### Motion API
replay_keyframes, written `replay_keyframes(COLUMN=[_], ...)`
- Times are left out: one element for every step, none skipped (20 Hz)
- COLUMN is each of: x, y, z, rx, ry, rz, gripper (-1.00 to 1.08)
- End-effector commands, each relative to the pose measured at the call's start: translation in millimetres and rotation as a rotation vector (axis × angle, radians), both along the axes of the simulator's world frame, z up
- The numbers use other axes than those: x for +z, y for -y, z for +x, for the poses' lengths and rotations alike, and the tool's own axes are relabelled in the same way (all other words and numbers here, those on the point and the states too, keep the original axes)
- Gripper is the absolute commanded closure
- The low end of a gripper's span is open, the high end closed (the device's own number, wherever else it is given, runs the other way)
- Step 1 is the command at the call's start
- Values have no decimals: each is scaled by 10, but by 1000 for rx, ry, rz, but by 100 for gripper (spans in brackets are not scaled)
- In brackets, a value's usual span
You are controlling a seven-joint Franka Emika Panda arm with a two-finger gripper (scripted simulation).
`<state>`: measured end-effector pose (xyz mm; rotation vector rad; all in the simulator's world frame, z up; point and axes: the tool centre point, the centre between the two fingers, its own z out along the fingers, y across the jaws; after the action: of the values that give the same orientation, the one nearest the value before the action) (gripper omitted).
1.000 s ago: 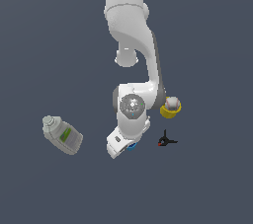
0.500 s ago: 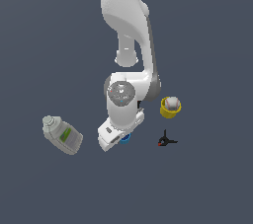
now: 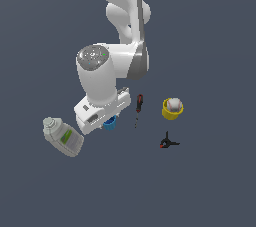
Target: Pick up a designated object from a clutter of objects.
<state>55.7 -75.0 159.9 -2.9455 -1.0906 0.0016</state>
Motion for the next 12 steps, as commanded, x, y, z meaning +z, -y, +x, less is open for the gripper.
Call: replay_keyframes(x=[250,348,445,542,640,737,834,931,1028,1125,1221,1315], y=[185,259,333,406,480,553,626,700,773,846,919,991], z=[-106,-148,-189,-229,-270,-310,-350,-390,-429,-468,-506,-543], rx=[0,0,0,0,0,0,0,0,0,0,0,0], ry=[2,2,2,2,2,2,2,2,2,2,2,2], rz=[1,1,1,1,2,2,2,2,2,2,2,2], gripper=[108,108,108,108,108,108,108,108,108,108,108,108])
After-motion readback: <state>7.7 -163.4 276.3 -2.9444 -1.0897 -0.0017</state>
